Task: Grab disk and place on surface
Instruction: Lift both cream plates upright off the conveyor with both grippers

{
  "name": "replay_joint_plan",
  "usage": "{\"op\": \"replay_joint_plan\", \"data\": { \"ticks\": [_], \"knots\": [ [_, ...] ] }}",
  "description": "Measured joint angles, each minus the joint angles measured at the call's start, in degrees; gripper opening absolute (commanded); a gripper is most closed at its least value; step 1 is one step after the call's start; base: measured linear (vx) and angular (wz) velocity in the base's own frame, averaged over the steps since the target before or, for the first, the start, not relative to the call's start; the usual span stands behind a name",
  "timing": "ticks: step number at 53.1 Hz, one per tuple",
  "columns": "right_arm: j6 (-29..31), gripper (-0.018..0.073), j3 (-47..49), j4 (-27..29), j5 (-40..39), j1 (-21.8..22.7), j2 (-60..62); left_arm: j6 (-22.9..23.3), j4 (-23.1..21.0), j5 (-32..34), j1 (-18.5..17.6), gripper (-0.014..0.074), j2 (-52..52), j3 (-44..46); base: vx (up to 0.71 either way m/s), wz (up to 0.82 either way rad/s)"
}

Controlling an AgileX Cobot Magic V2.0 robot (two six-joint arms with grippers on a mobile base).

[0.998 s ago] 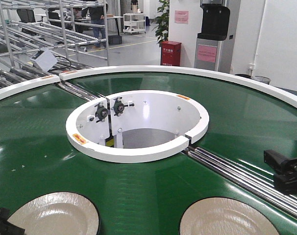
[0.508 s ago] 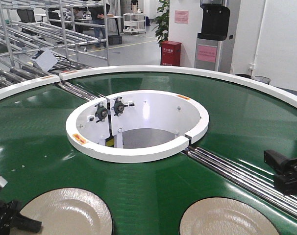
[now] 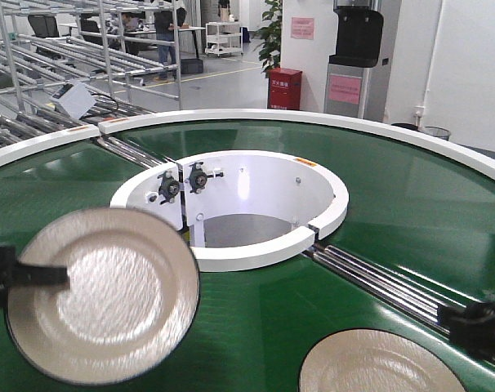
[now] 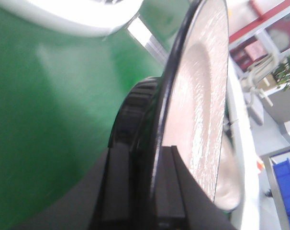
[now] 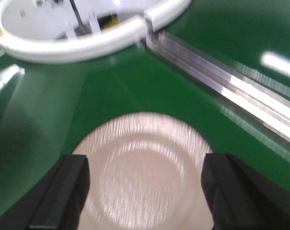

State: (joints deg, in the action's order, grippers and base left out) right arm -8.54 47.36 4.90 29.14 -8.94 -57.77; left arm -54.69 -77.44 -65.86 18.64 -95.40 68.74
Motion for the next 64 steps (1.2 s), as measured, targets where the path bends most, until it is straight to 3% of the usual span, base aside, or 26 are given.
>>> {"op": "replay_joint_plan", "data": {
  "ticks": [9, 20, 24, 37, 43, 55, 64],
  "knots": [
    [2.10, 0.0473, 1.59, 7.94, 8.41, 0.00, -6.46, 1.46, -2.14, -1.56, 0.00, -0.0008, 9.17, 0.00, 0.00, 0.00],
    [12.81, 0.0473, 7.55, 21.39, 16.74, 2.16, -17.98, 3.19, -2.21, -1.50, 0.00, -0.0008, 16.41, 0.00, 0.00, 0.00],
    [16.69, 0.0473, 10.04, 24.57, 19.84, 5.72, -21.75, 3.99, -1.75, -1.57, 0.00, -0.0008, 17.41, 0.00, 0.00, 0.00],
    [25.08, 0.0473, 12.66, 25.79, 24.94, 26.19, -30.23, 5.47, 0.23, -1.91, 0.00, -0.0008, 17.80, -0.05, 0.00, 0.00],
    [28.83, 0.0473, 12.66, 26.81, 24.37, 30.74, -33.07, 5.54, 0.23, -1.87, 0.00, -0.0008, 17.80, -0.05, 0.00, 0.00],
    [38.92, 0.0473, 12.66, 36.89, 22.29, 31.79, -39.28, 5.54, 0.23, -1.85, 0.00, -0.0008, 17.80, -0.05, 0.00, 0.00],
    [43.26, 0.0473, 12.73, 42.49, 21.34, 31.79, -43.94, 5.54, 0.23, -1.76, 0.00, -0.0008, 17.80, -0.05, 0.00, 0.00]
  ]
}}
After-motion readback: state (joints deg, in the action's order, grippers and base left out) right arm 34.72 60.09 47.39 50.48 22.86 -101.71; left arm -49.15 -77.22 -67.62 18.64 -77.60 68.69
